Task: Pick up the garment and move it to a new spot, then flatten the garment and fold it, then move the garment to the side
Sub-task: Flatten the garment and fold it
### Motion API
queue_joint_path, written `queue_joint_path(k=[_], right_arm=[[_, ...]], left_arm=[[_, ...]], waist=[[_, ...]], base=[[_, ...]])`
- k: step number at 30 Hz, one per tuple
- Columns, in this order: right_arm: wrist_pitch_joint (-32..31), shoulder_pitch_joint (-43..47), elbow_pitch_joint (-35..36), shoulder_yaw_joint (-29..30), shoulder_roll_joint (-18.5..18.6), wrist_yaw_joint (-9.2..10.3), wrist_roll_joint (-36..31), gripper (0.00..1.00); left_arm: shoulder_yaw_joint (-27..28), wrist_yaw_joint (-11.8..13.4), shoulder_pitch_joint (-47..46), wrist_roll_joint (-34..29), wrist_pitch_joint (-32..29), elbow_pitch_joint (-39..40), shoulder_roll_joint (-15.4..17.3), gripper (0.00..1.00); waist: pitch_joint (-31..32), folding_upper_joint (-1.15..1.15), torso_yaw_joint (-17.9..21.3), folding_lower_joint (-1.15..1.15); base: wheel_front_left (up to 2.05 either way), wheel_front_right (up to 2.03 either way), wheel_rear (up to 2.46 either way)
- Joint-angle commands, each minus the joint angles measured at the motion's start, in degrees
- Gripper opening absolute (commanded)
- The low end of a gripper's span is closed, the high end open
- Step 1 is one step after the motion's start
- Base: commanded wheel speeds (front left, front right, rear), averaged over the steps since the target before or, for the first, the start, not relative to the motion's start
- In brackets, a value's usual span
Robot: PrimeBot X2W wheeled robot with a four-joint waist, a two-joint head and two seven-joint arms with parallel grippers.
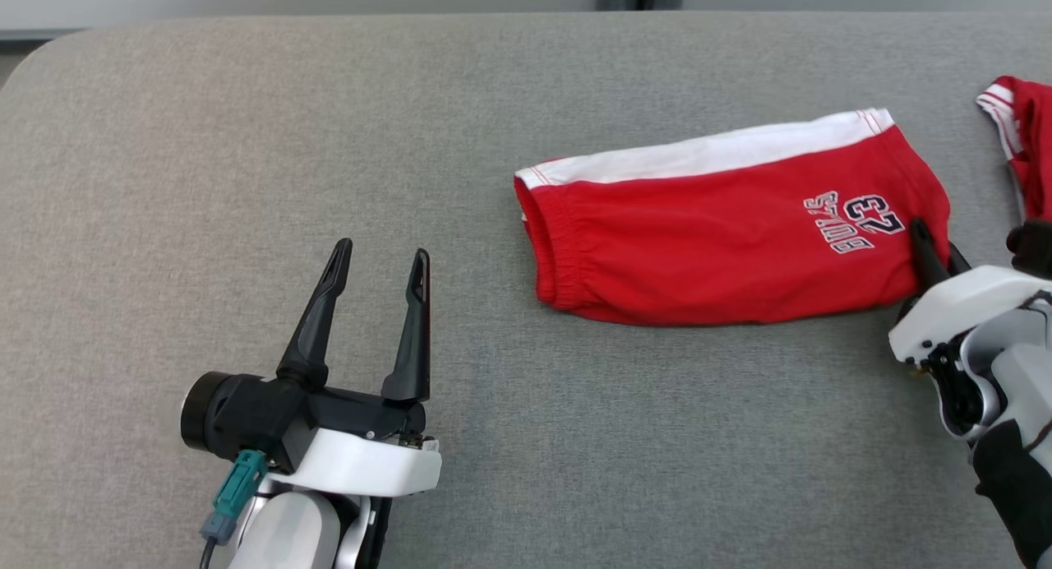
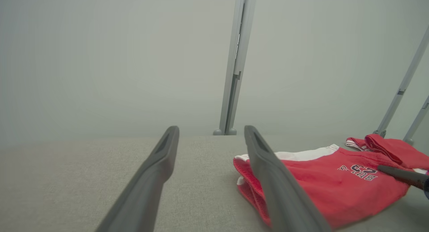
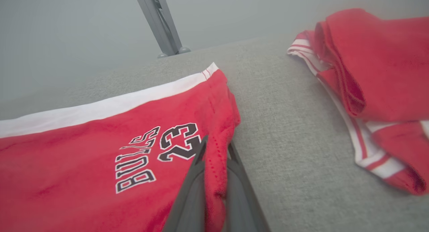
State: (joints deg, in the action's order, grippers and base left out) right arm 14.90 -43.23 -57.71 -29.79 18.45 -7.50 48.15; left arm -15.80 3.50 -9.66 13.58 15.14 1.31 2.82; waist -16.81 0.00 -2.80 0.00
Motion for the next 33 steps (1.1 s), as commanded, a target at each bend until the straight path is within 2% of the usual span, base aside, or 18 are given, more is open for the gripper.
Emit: queue_joint_path(k=[1, 10, 16, 21, 26, 33], right_arm=[[0.37, 1.53, 0.77, 1.39, 0.6, 0.0, -1.12, 0.0], [0.38, 6.65, 2.42, 7.39, -0.85, 0.0, -5.6, 0.0], [0.38, 7.42, 2.71, 10.07, -1.51, 0.0, -8.85, 0.0], [0.38, 7.59, 5.93, 11.67, -2.34, 0.0, -12.08, 0.0], [0.35, 7.4, 10.55, 11.8, -4.02, 0.0, -16.19, 0.0], [0.35, 6.38, 14.16, 8.47, -7.27, 0.0, -19.61, 0.0]], left_arm=[[0.28, -0.35, 0.65, -0.55, -0.02, -0.07, 0.19, 1.0], [0.49, -0.91, 0.8, -0.13, -0.02, -0.46, 0.2, 1.0], [-0.02, -1.15, 0.92, 0.14, -0.02, -0.91, 0.2, 1.0], [-0.17, -0.92, 1.41, 0.41, -0.02, -1.1, 0.19, 1.0], [-0.29, -0.93, 1.74, 0.56, -0.02, -1.32, 0.19, 1.0], [-0.87, -0.63, 1.95, 1.07, -0.02, -1.57, 0.19, 1.0]], waist=[[0.98, 0.0, 1.08, 0.0], [2.51, 0.0, 2.57, 0.0], [3.43, 0.0, 1.8, 0.0], [4.13, 0.0, 0.91, 0.0], [4.76, 0.0, -0.1, 0.0], [5.41, 0.0, -2.46, 0.0]], base=[[0.0, 0.0, 0.0], [0.0, 0.0, 0.0], [0.0, 0.0, 0.0], [0.0, 0.0, 0.0], [0.0, 0.0, 0.0], [0.0, 0.0, 0.0]])
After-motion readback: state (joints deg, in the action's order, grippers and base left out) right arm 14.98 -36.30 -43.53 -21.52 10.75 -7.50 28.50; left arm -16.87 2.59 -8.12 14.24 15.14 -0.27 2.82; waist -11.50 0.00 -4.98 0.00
